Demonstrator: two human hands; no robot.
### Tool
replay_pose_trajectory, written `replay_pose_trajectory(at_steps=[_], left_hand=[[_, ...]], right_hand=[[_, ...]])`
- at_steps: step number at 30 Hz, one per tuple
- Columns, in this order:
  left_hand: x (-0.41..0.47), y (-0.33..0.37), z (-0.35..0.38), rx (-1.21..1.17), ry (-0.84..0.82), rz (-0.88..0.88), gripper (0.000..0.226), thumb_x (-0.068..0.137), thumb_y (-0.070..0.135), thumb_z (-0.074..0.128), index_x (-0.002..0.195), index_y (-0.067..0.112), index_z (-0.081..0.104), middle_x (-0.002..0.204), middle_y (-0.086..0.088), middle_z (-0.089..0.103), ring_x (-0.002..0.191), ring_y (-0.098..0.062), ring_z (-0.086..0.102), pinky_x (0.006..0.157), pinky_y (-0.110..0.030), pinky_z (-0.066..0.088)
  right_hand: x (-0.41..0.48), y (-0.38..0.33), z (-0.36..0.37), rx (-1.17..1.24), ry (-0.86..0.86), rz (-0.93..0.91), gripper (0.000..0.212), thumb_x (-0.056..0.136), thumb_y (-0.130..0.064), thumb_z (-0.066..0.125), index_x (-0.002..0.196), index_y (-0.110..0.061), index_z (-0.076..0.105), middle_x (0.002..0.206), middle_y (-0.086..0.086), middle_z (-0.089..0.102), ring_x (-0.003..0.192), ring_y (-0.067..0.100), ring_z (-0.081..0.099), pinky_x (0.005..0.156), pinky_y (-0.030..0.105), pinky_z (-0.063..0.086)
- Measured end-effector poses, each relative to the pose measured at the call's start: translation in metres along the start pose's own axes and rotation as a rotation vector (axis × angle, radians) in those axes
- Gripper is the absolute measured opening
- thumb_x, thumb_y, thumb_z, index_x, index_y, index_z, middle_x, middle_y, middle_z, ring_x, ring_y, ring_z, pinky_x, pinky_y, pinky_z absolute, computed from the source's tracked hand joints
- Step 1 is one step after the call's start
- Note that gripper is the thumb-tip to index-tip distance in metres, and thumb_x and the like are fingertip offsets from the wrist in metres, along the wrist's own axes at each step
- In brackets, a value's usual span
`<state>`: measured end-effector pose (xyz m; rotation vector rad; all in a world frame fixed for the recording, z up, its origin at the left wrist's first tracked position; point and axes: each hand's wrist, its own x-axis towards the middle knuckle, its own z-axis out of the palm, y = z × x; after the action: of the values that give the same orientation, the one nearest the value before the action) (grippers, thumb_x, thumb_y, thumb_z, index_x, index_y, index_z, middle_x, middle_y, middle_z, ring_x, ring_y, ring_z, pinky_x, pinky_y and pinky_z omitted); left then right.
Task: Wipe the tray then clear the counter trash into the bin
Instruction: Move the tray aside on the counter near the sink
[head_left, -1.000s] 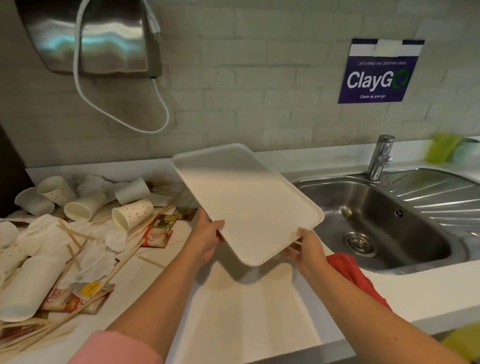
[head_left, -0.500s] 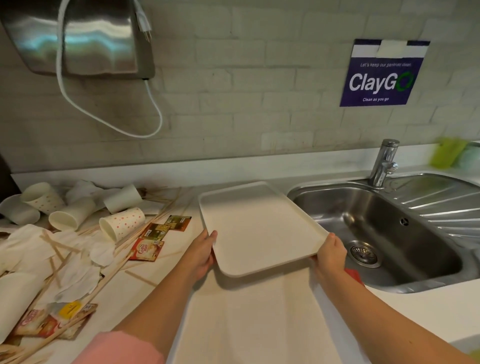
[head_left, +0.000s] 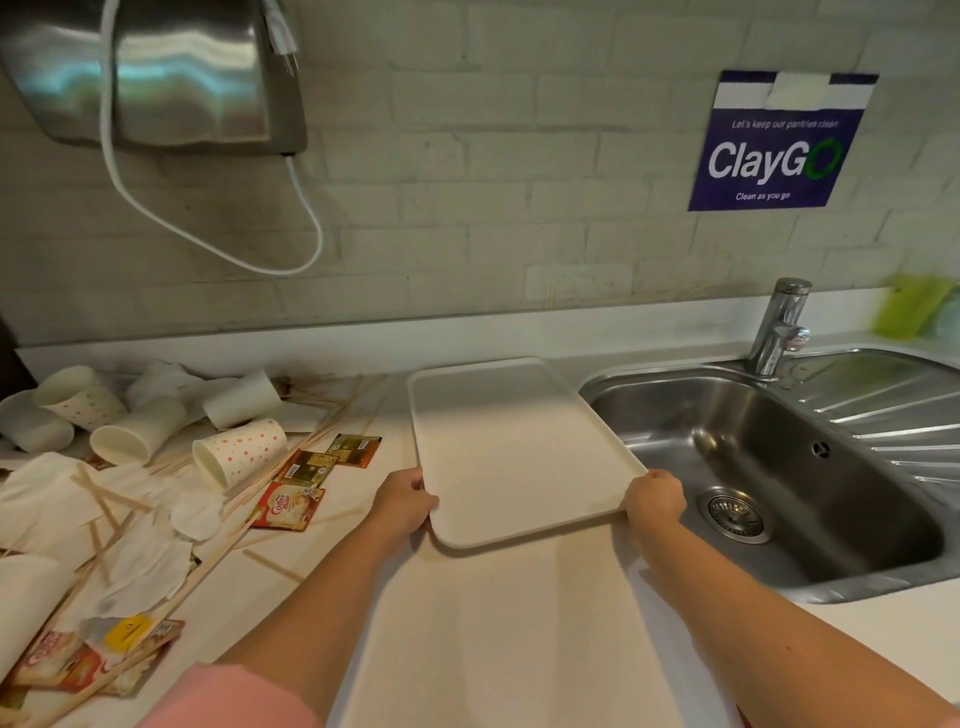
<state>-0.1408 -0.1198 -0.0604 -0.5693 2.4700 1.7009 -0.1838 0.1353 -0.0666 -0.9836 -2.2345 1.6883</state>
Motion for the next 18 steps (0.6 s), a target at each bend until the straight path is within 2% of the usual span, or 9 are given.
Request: replay_pose_trajectory(at_steps=[2,5,9,11,12,14,15,17,18], left_hand=[[0.0,0.0,0.002,0.08,0.058,0.019,0.019,0.083,-0.005,0.055,0.099,0.001,0.064,0.099,-0.012,0.067,0.098,-0.03,0.061,0.081,-0.036,0.051],[-0.001,0.002,0.002,0.148,0.121,0.051,0.011,0.088,0.001,0.054,0.091,0.009,0.062,0.09,-0.006,0.063,0.087,-0.023,0.056,0.07,-0.023,0.041],[0.005,-0.001,0.005,0.209,0.168,0.068,0.01,0.09,0.005,0.055,0.094,0.01,0.062,0.103,-0.011,0.066,0.089,-0.022,0.055,0.078,-0.026,0.042],[0.007,-0.002,0.006,0.204,0.198,0.069,0.022,0.09,0.005,0.056,0.11,0.008,0.065,0.113,-0.011,0.065,0.102,-0.024,0.058,0.088,-0.027,0.044],[0.008,-0.002,0.006,0.189,0.214,0.067,0.026,0.09,0.005,0.057,0.114,0.009,0.065,0.112,-0.009,0.065,0.107,-0.025,0.057,0.092,-0.028,0.044],[0.008,-0.002,0.007,0.189,0.232,0.067,0.019,0.09,0.004,0.057,0.106,0.009,0.066,0.098,-0.005,0.063,0.102,-0.023,0.054,0.087,-0.026,0.041],[0.008,-0.001,0.008,0.195,0.243,0.065,0.022,0.09,0.004,0.057,0.111,0.005,0.065,0.099,-0.006,0.062,0.102,-0.023,0.054,0.088,-0.025,0.04],[0.009,0.001,0.009,0.206,0.26,0.059,0.03,0.091,0.005,0.056,0.121,0.005,0.061,0.119,-0.012,0.062,0.113,-0.025,0.055,0.096,-0.027,0.041],[0.009,0.001,0.01,0.229,0.262,0.061,0.024,0.091,0.005,0.056,0.115,0.007,0.063,0.12,-0.013,0.061,0.113,-0.026,0.055,0.096,-0.028,0.041]], right_hand=[[0.005,-0.003,0.001,-0.097,-0.029,0.003,0.036,0.09,0.006,0.035,0.117,0.005,0.059,0.107,0.023,0.059,0.087,0.031,0.05,0.072,0.034,0.042],[0.011,-0.003,0.004,-0.201,-0.059,-0.004,0.032,0.09,0.007,0.038,0.112,0.007,0.06,0.114,0.027,0.059,0.096,0.037,0.056,0.073,0.035,0.043],[0.017,0.002,0.01,-0.287,-0.042,-0.04,0.029,0.085,0.005,0.042,0.103,0.01,0.065,0.118,0.025,0.058,0.106,0.04,0.055,0.087,0.042,0.051],[0.02,0.002,0.011,-0.302,-0.038,-0.035,0.029,0.085,0.004,0.044,0.104,0.011,0.064,0.123,0.023,0.054,0.109,0.041,0.053,0.087,0.041,0.05],[0.02,0.002,0.01,-0.314,-0.046,-0.025,0.029,0.086,0.004,0.045,0.106,0.011,0.063,0.124,0.023,0.054,0.111,0.04,0.052,0.086,0.04,0.049],[0.02,0.0,0.008,-0.325,-0.058,-0.014,0.028,0.087,0.002,0.047,0.109,0.012,0.061,0.124,0.022,0.055,0.112,0.04,0.052,0.085,0.039,0.048],[0.019,-0.001,0.007,-0.331,-0.063,-0.016,0.028,0.086,0.002,0.047,0.109,0.012,0.061,0.124,0.022,0.056,0.113,0.039,0.052,0.085,0.038,0.047],[0.016,-0.001,0.006,-0.355,-0.068,-0.04,0.031,0.086,0.002,0.046,0.111,0.012,0.061,0.126,0.023,0.053,0.115,0.039,0.049,0.087,0.037,0.046],[0.015,0.0,0.006,-0.378,-0.072,-0.059,0.031,0.087,0.003,0.044,0.112,0.011,0.06,0.129,0.023,0.05,0.117,0.039,0.047,0.088,0.037,0.045]])
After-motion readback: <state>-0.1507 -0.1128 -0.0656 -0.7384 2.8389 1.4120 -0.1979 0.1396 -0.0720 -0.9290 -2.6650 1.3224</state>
